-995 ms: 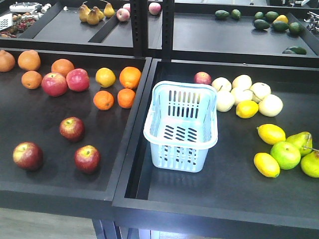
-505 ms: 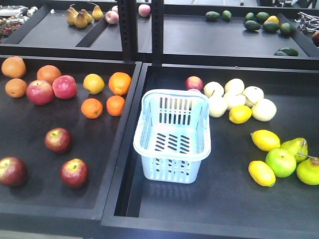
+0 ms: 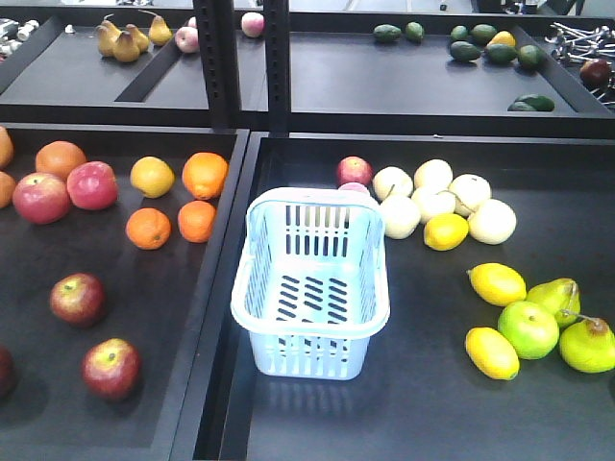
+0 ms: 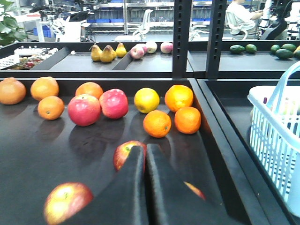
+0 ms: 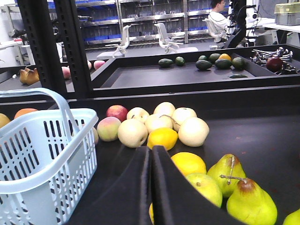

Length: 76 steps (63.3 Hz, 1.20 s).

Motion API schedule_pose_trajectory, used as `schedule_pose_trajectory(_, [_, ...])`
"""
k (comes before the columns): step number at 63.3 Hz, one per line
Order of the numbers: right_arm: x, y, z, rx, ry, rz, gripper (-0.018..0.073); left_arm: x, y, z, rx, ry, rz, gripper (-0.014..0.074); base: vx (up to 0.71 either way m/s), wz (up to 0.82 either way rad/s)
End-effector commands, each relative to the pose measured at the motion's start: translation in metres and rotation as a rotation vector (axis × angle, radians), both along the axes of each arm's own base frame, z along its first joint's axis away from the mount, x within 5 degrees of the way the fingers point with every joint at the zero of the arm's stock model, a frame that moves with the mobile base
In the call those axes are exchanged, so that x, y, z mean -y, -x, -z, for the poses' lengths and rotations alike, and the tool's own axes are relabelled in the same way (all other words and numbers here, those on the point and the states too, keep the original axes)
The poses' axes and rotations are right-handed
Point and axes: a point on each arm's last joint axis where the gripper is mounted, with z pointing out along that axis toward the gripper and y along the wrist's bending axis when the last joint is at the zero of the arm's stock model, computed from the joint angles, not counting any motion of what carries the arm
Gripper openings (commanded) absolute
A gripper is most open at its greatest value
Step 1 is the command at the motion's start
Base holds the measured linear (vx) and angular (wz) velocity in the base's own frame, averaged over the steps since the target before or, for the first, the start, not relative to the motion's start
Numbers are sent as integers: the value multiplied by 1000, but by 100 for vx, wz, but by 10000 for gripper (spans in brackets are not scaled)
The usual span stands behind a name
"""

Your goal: Pick three apples into basket with both arms

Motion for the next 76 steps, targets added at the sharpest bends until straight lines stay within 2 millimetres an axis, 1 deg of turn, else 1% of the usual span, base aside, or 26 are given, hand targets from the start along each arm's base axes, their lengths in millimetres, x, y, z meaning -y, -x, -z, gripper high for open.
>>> schedule_pose_trajectory(1, [1, 0, -2, 66, 18, 10, -4, 0, 0, -4, 77, 2, 2, -6, 8, -8])
schedule_pose_trajectory(76, [1, 0, -2, 66, 18, 10, -4, 0, 0, -4, 77, 2, 2, -6, 5, -5])
